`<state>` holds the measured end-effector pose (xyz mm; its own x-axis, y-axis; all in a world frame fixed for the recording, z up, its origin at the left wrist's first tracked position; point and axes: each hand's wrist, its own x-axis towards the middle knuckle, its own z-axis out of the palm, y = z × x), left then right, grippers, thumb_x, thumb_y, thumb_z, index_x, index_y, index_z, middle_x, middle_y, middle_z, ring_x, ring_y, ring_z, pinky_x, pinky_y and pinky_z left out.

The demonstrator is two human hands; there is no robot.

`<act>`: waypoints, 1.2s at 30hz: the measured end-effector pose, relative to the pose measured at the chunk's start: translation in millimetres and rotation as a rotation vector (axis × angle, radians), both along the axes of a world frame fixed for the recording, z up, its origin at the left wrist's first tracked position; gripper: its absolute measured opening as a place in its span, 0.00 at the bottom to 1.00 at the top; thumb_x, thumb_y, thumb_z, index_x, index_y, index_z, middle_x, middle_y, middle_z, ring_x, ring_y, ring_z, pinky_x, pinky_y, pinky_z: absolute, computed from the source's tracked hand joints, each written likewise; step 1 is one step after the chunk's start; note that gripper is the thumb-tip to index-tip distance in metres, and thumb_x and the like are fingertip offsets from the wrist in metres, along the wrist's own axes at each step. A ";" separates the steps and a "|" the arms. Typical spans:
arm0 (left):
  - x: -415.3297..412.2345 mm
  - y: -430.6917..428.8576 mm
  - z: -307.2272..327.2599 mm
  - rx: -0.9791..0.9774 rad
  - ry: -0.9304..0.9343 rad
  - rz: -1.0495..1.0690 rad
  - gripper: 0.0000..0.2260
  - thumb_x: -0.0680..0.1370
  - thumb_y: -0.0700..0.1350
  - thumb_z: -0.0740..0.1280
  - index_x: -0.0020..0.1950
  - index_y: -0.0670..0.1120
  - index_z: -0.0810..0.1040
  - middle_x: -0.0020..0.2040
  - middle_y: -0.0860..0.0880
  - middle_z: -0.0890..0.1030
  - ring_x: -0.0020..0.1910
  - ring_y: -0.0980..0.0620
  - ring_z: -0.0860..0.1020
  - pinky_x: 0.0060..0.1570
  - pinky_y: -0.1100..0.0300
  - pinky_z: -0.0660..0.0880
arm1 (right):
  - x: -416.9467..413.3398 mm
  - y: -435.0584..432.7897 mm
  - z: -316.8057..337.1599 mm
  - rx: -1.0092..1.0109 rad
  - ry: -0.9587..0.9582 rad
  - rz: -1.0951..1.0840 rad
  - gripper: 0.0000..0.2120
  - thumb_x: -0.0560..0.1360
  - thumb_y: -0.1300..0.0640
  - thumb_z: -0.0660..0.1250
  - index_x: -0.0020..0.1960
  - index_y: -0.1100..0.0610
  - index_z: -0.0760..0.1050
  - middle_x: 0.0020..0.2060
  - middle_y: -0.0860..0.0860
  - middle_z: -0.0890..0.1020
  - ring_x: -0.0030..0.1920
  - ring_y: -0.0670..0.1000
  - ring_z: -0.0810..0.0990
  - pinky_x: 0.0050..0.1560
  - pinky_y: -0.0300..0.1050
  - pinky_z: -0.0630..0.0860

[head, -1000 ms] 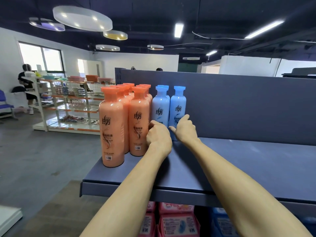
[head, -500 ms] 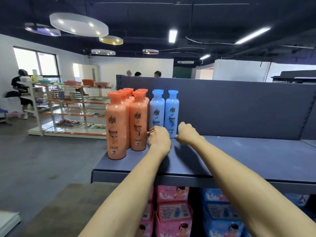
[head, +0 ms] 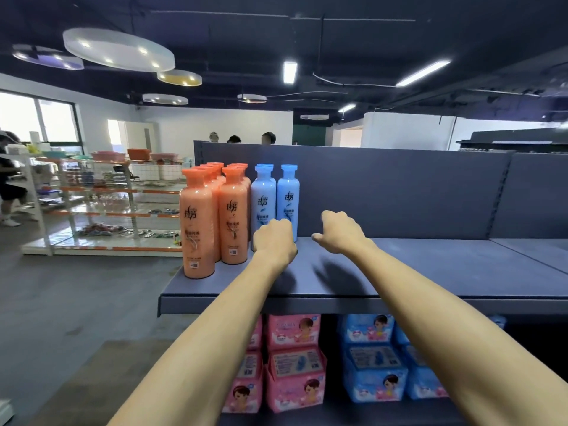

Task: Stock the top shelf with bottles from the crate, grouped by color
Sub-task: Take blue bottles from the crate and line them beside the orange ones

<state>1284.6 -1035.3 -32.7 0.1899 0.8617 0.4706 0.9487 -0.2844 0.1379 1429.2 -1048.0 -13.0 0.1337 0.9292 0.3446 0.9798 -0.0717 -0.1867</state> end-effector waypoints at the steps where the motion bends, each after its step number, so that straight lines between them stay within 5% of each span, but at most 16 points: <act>1: 1.7 -1.5 0.0 0.010 0.014 -0.005 0.06 0.76 0.42 0.64 0.52 0.44 0.73 0.52 0.43 0.77 0.51 0.41 0.79 0.41 0.54 0.69 | 2.0 -2.4 0.3 0.000 -0.011 -0.003 0.14 0.78 0.49 0.66 0.54 0.58 0.68 0.47 0.54 0.75 0.45 0.57 0.74 0.41 0.47 0.69; 7: 37.0 -19.7 -5.5 0.010 0.093 -0.047 0.06 0.75 0.44 0.65 0.45 0.46 0.68 0.44 0.47 0.74 0.41 0.44 0.74 0.38 0.56 0.66 | 36.2 -36.0 -5.6 -0.001 -0.087 -0.049 0.18 0.78 0.46 0.66 0.61 0.57 0.69 0.51 0.54 0.78 0.45 0.57 0.74 0.43 0.47 0.70; 14: 146.0 -70.2 -6.6 0.098 0.055 -0.339 0.13 0.75 0.44 0.64 0.35 0.45 0.61 0.39 0.47 0.72 0.34 0.46 0.70 0.29 0.58 0.59 | 130.7 -105.4 -0.9 -0.013 -0.131 -0.234 0.17 0.77 0.44 0.65 0.59 0.55 0.72 0.51 0.54 0.79 0.46 0.56 0.77 0.42 0.47 0.71; 21: 217.6 -128.0 -51.2 0.093 -0.010 -0.596 0.12 0.75 0.44 0.63 0.35 0.45 0.62 0.39 0.44 0.77 0.42 0.41 0.77 0.34 0.55 0.63 | 199.2 -175.2 -31.7 -0.042 -0.117 -0.393 0.15 0.75 0.44 0.68 0.54 0.53 0.76 0.51 0.53 0.80 0.52 0.58 0.79 0.48 0.49 0.74; 24: 234.0 -140.2 -93.0 0.005 0.031 -0.669 0.06 0.74 0.46 0.64 0.42 0.44 0.71 0.45 0.43 0.80 0.46 0.40 0.79 0.37 0.55 0.65 | 221.2 -200.4 -70.2 -0.125 -0.083 -0.430 0.14 0.74 0.44 0.68 0.53 0.52 0.75 0.52 0.53 0.81 0.52 0.59 0.79 0.48 0.49 0.74; 30: 246.9 -163.6 -202.1 -0.217 0.129 -0.709 0.12 0.76 0.51 0.66 0.52 0.43 0.76 0.52 0.43 0.81 0.51 0.40 0.80 0.41 0.54 0.67 | 241.7 -222.2 -179.5 -0.298 0.021 -0.476 0.16 0.74 0.42 0.68 0.56 0.51 0.75 0.54 0.54 0.80 0.55 0.59 0.79 0.51 0.49 0.73; 36: 238.3 -205.7 -318.1 -0.548 0.139 -0.654 0.11 0.75 0.49 0.65 0.52 0.43 0.76 0.53 0.43 0.80 0.52 0.41 0.79 0.46 0.53 0.73 | 231.6 -232.1 -302.3 -0.485 0.173 -0.449 0.16 0.74 0.43 0.69 0.56 0.52 0.74 0.55 0.55 0.80 0.57 0.59 0.79 0.52 0.50 0.74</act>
